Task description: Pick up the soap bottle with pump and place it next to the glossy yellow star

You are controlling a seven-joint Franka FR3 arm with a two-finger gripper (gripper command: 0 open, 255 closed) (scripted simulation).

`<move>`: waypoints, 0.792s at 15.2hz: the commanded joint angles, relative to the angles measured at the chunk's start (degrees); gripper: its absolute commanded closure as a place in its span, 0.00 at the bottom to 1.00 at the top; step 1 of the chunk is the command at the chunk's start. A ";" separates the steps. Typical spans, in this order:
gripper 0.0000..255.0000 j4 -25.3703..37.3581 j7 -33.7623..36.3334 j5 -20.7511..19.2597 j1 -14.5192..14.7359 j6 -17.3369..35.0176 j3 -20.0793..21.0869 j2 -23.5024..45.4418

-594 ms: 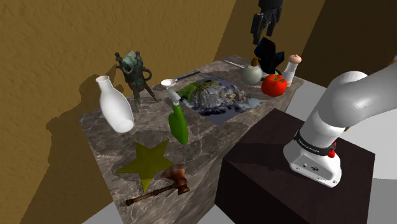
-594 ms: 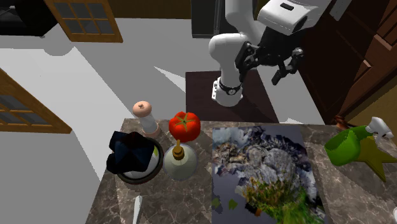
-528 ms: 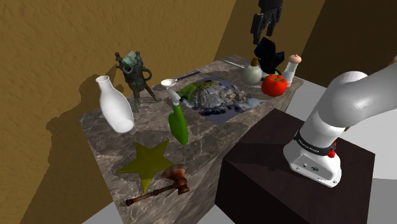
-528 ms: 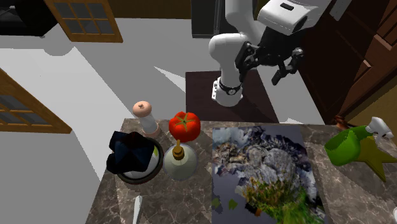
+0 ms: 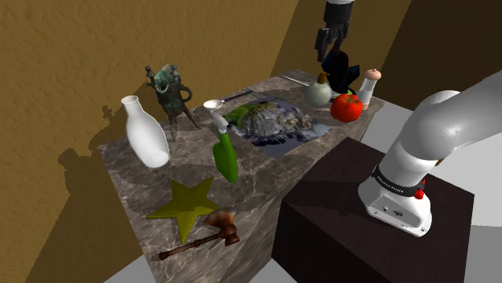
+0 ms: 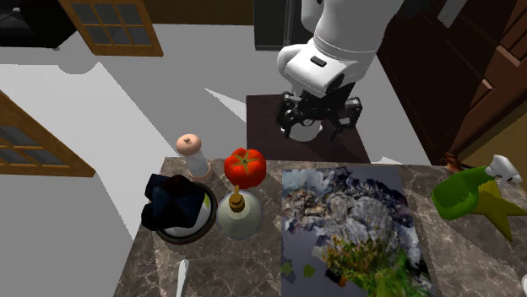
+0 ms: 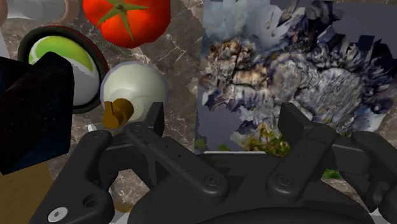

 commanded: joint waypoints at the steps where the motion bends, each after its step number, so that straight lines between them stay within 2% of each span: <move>1: 0.00 -0.18 -2.21 -0.63 -0.74 3.03 -2.43 2.54; 7: 0.00 1.89 -8.45 -0.53 -2.12 10.94 -8.88 12.07; 12: 0.00 5.62 -14.56 2.00 -2.76 16.65 -13.91 21.60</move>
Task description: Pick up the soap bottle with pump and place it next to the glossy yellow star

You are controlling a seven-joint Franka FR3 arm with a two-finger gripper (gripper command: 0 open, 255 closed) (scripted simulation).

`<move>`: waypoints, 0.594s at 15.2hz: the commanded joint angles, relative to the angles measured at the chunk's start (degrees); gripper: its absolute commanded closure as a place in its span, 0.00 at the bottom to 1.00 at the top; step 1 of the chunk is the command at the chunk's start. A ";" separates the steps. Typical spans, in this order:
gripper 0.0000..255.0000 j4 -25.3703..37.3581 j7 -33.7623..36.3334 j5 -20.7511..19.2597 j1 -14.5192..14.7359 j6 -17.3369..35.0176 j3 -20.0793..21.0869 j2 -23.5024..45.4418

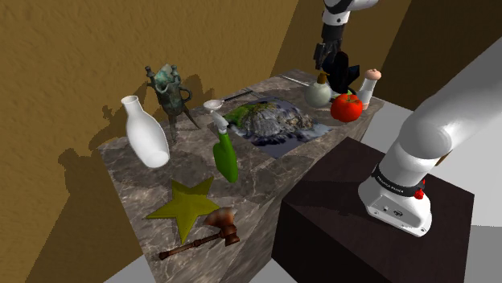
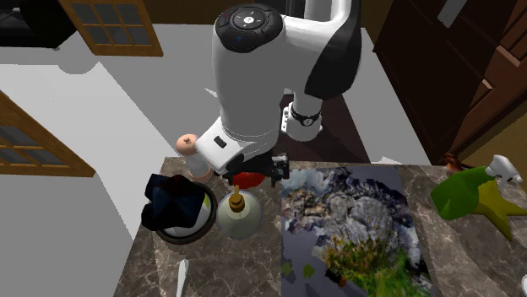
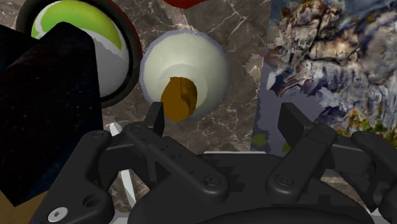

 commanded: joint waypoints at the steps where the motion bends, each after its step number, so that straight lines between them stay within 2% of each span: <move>1: 0.00 1.38 -2.47 1.48 -0.19 2.53 -1.79 4.03; 4: 0.00 3.97 -5.93 3.97 -0.61 4.64 -3.74 9.15; 9: 0.00 1.78 -6.49 4.68 -0.68 8.55 -3.99 10.99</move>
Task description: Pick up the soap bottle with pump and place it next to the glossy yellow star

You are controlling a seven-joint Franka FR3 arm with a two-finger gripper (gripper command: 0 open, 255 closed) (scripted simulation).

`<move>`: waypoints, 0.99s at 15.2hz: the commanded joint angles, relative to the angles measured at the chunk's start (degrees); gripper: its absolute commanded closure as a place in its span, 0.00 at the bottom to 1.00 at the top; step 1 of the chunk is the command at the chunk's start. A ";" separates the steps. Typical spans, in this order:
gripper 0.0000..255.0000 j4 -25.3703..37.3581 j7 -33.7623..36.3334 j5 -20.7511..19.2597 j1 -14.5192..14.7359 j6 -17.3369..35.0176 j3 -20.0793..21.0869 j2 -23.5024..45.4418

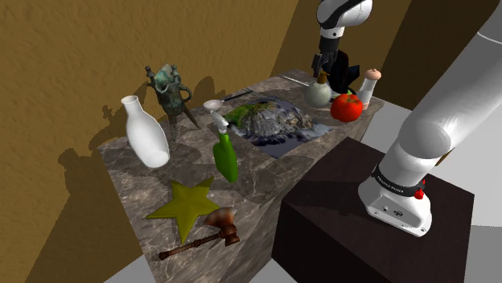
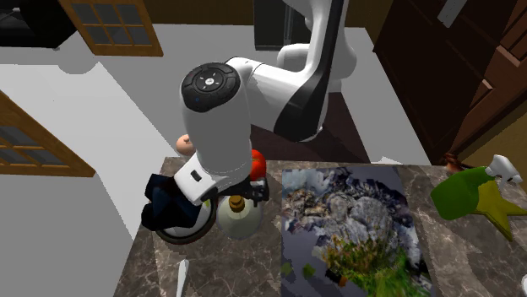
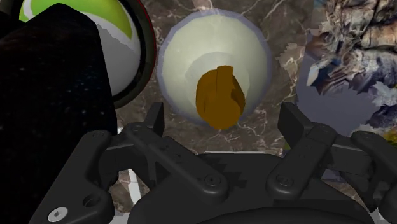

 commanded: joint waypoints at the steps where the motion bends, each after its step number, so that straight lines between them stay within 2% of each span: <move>1: 0.00 -0.82 -0.37 0.39 -0.03 1.71 -0.16 0.94; 2: 0.00 -1.42 -0.59 0.69 -0.04 2.94 -0.24 1.61; 10: 0.00 -1.42 -0.60 0.69 -0.13 2.94 -0.15 1.61; 11: 1.00 -1.58 -0.55 0.66 -0.13 3.04 -0.13 1.55; 15: 1.00 -1.30 -0.70 0.84 -0.12 3.04 -0.17 1.86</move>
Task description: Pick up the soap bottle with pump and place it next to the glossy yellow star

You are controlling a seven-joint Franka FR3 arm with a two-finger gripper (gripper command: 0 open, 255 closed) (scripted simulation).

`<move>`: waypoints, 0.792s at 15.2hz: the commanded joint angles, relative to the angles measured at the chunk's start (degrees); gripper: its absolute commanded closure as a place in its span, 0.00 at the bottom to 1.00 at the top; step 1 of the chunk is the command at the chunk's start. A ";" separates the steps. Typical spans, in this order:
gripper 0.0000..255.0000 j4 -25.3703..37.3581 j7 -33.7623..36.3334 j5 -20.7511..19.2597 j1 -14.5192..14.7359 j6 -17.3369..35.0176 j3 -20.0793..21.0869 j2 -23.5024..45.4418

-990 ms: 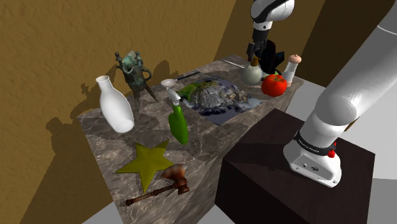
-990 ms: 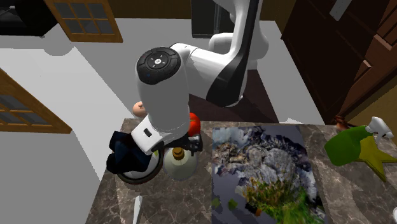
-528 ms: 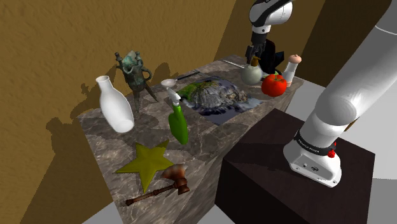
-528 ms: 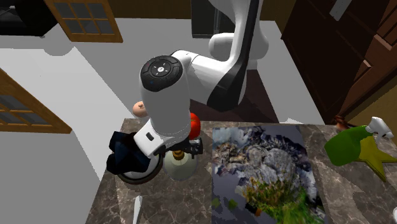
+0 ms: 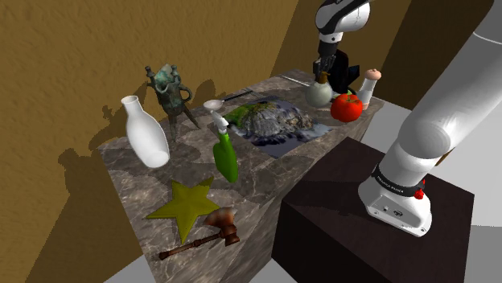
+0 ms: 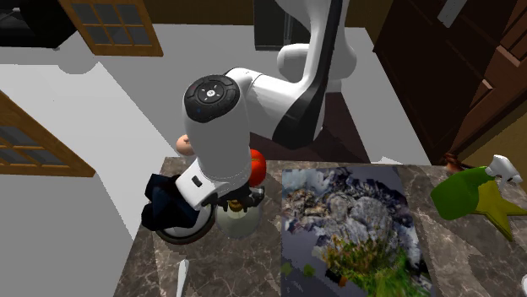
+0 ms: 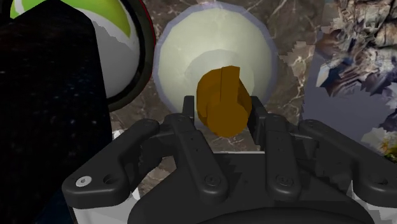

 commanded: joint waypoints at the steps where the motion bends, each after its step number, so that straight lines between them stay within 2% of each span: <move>1: 1.00 -0.33 0.06 0.01 0.04 -0.12 0.05 0.13; 5: 1.00 -0.36 0.09 -0.09 0.03 -0.21 0.04 -0.01; 12: 1.00 2.61 0.89 -1.17 0.06 -5.68 0.37 -2.70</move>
